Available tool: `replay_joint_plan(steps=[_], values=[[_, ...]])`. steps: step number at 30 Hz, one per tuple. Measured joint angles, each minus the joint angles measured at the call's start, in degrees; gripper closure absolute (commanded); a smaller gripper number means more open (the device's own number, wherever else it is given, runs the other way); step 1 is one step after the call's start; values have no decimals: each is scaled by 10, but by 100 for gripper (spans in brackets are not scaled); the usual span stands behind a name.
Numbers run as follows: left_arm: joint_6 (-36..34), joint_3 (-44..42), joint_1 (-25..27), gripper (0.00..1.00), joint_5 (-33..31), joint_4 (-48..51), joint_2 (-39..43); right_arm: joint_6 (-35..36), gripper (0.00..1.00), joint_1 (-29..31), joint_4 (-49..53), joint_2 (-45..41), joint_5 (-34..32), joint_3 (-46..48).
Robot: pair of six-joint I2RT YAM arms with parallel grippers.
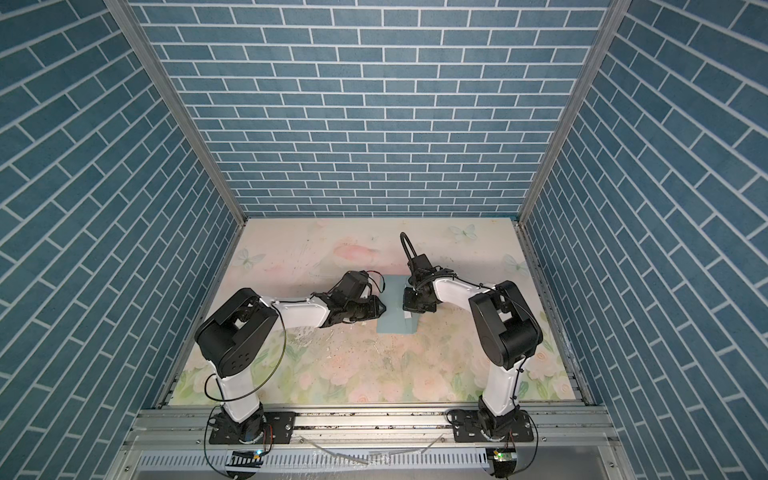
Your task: Place the letter into the envelope and seal it
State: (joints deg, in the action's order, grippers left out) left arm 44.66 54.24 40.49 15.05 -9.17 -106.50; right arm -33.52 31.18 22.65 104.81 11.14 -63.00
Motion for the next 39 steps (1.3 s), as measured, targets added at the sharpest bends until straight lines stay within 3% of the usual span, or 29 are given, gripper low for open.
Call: replay_joint_plan(steps=[28, 33, 39], values=[[10, -3, 2, 67, -6, -10, -2, -27, 97, -3, -30, 11, 47, 0], [5, -2, 5, 64, -8, -8, 0, -24, 87, -2, -15, 4, 31, -1], [-30, 12, 11, 56, -28, 49, 48, -4, 60, 0, 30, -63, -17, -4]])
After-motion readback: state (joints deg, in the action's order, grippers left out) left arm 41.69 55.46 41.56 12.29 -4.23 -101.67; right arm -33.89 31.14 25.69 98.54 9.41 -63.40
